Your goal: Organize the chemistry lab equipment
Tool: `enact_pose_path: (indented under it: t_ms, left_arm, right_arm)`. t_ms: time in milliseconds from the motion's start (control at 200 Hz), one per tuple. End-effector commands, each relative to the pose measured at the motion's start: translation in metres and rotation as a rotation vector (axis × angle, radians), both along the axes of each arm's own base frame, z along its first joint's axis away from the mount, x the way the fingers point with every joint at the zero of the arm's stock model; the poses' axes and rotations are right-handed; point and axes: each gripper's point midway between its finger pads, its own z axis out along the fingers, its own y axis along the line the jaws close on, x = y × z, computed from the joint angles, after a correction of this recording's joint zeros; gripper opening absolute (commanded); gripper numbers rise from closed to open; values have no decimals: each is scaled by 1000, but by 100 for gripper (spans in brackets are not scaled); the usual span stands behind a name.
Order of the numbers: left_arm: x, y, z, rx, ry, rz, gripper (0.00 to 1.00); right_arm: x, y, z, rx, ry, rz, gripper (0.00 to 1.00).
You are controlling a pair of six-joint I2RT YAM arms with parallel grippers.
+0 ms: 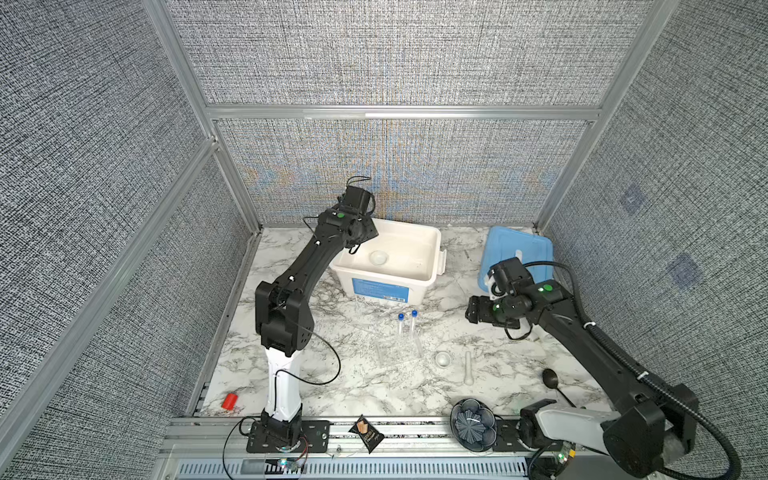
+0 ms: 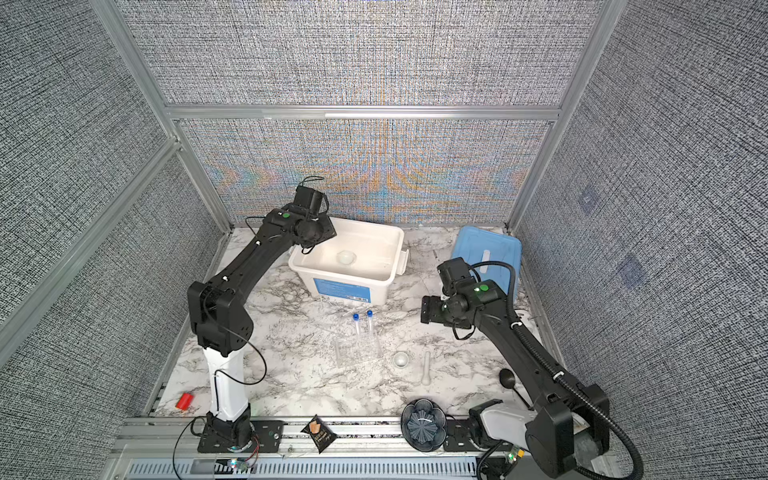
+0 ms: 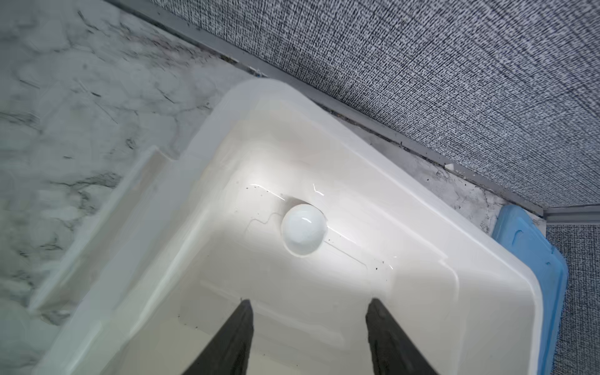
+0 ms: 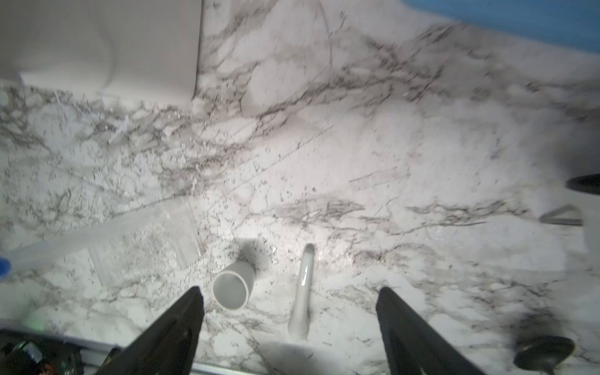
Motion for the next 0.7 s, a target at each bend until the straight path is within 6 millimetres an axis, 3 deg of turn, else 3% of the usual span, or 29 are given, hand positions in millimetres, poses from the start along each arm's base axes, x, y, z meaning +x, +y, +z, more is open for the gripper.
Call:
enact_pose_path:
  t_ms: [0, 110, 175, 390, 590, 695]
  left_arm:
    - [-5, 14, 23, 78, -80, -20, 57]
    - [-15, 27, 35, 139, -122, -36, 57]
    - [-21, 32, 41, 170, -132, -44, 57]
    - [-42, 56, 58, 221, -160, -5, 58]
    - [-59, 94, 61, 294, -157, 74, 68]
    - [-67, 121, 62, 356, -134, 117, 66]
  right_arm:
    - [-22, 11, -10, 48, 94, 62, 79]
    - [-36, 24, -22, 74, 148, 149, 70]
    - [-51, 29, -39, 68, 189, 205, 66]
    - [-76, 50, -67, 46, 217, 340, 59]
    - [-67, 59, -79, 63, 198, 348, 54]
    - [-60, 70, -89, 93, 188, 370, 54]
